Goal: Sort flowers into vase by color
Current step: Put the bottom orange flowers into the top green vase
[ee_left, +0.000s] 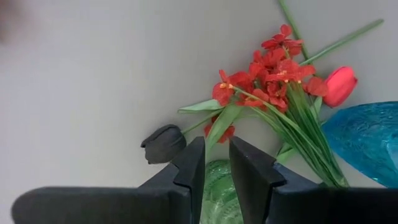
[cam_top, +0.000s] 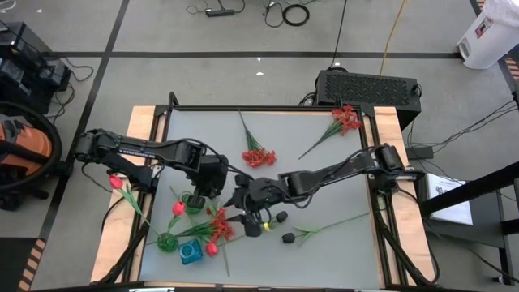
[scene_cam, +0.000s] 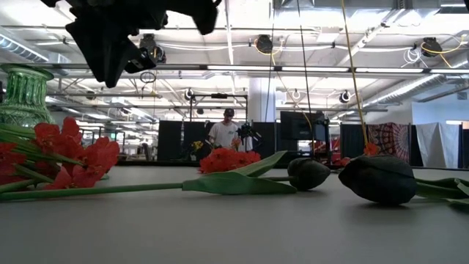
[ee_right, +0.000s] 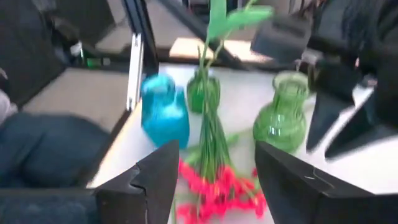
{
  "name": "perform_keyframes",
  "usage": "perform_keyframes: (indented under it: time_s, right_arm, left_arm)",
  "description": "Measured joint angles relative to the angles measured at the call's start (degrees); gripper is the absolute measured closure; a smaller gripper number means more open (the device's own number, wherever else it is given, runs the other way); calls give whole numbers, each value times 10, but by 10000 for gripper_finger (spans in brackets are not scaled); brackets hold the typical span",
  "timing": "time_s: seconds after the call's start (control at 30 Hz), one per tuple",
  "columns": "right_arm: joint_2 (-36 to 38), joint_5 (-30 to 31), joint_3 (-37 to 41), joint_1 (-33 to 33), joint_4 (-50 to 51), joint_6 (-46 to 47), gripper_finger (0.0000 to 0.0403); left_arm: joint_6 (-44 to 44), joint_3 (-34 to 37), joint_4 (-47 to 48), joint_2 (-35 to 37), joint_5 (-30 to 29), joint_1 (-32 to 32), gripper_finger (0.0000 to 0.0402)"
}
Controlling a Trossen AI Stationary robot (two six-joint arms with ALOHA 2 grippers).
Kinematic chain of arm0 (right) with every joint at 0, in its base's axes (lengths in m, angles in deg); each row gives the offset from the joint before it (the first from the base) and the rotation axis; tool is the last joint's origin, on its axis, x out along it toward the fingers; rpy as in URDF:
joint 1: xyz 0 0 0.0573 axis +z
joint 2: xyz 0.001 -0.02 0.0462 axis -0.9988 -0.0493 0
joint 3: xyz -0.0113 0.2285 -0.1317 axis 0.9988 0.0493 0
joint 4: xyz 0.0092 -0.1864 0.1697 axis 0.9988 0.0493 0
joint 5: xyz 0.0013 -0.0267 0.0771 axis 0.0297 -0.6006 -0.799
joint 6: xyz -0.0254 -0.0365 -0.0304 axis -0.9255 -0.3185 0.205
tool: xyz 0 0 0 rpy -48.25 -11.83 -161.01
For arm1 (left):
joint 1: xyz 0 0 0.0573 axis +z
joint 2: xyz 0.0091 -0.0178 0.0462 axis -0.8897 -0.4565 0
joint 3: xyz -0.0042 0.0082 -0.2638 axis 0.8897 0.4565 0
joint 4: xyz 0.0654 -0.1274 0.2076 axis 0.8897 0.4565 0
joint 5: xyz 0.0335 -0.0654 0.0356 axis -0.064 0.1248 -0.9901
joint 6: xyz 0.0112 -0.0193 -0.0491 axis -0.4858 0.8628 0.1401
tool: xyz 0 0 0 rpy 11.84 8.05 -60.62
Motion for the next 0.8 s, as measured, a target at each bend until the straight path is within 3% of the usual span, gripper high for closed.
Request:
perform_keyframes:
  time_s: [0.23,0.53,0.63,0.8]
  right_arm:
    - [56,9,0,16,179,-42,200]
    - [73,180,0,18,413,-27,200]
    - [73,219,1,14,460,-8,200]
    - [73,226,26,6,468,-2,200]
  left_arm:
    - [1,0,1,0,19,-14,322]
    - [60,1,-32,0,38,-53,320]
    - [86,1,-35,0,33,-60,304]
    - [112,22,-42,-13,23,-70,251]
